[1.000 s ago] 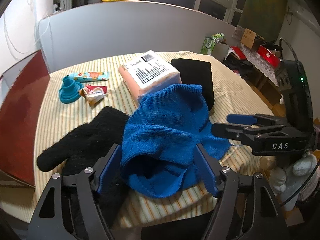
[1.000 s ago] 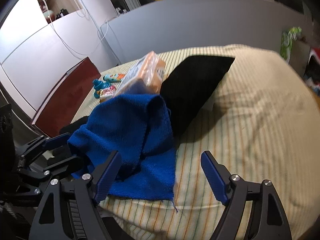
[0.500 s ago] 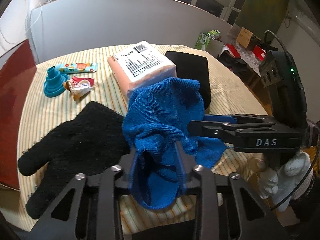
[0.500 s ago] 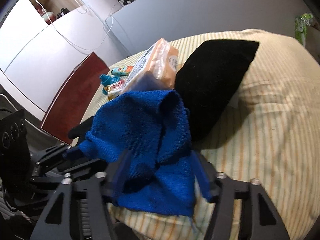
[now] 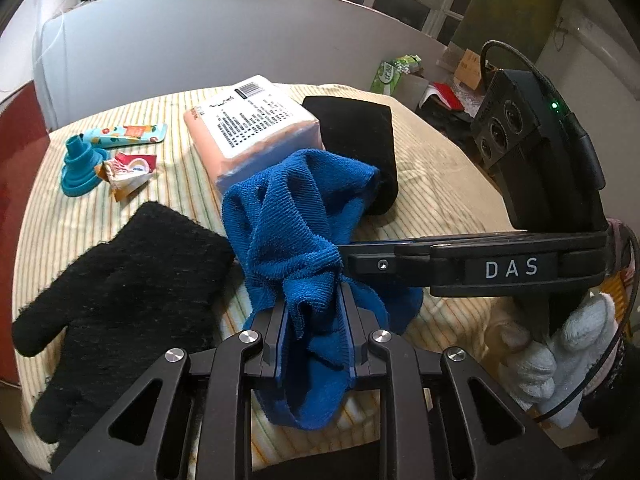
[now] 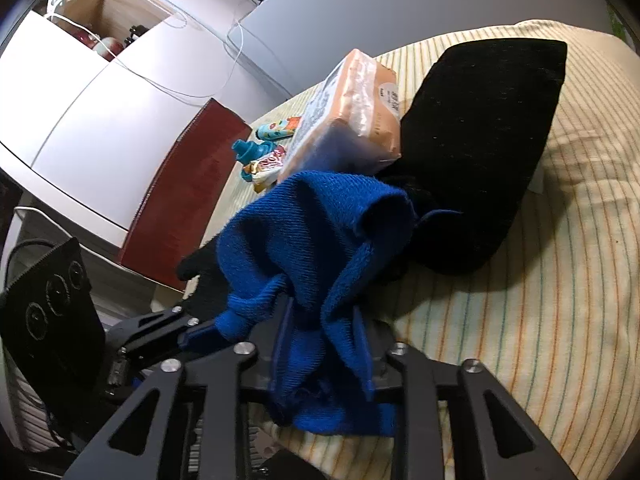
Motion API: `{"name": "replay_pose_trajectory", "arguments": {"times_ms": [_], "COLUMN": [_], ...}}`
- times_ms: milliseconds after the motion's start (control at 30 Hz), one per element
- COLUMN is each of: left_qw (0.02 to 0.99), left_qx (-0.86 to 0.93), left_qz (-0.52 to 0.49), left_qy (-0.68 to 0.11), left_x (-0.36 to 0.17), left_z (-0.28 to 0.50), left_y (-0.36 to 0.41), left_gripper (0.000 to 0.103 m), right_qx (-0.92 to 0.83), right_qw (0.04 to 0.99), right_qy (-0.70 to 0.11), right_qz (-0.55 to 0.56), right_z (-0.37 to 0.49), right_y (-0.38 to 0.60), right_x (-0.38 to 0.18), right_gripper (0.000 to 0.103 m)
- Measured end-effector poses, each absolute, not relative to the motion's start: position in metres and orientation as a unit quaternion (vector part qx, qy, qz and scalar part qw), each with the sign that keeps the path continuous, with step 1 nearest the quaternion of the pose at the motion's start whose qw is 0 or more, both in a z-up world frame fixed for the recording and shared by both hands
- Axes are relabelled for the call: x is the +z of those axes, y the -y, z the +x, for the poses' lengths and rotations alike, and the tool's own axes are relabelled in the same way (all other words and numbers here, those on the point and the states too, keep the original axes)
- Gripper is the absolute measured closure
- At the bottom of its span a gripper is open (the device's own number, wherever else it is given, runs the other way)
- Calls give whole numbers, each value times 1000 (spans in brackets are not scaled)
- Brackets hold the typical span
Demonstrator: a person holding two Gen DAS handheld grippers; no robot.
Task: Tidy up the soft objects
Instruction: 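Close both grippers on the blue towel and lift it, then carry the towel into the cardboard box and open both grippers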
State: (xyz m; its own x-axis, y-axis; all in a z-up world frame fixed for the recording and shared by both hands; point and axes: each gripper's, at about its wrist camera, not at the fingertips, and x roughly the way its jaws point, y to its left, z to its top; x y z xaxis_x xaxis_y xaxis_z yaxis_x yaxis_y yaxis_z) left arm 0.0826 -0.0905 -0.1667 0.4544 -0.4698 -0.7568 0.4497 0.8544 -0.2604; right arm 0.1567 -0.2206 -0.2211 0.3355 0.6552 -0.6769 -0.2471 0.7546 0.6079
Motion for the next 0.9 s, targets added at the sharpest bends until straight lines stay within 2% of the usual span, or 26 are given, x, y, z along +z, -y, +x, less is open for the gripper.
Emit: {"name": "replay_pose_trajectory", "arguments": {"times_ms": [167,333,900], "left_qw": [853,853,889], "left_qx": [-272,-283,-287], "left_qz": [-22,-32,-59], "left_qy": [-445,-437,-351], "left_x": [-166,-158,-87], "left_z": [82,77,62], "left_y": [89,87,46], "left_gripper": [88,92,92], "right_qx": [290,292,321], "right_qw": [790,797,827], "right_qy": [-500,-492,-435], "right_qz": [205,196,153], "right_z": [156,147,131], "right_y": [213,211,190], "right_x": [-217,-203,-117], "right_gripper": [93,94,94]}}
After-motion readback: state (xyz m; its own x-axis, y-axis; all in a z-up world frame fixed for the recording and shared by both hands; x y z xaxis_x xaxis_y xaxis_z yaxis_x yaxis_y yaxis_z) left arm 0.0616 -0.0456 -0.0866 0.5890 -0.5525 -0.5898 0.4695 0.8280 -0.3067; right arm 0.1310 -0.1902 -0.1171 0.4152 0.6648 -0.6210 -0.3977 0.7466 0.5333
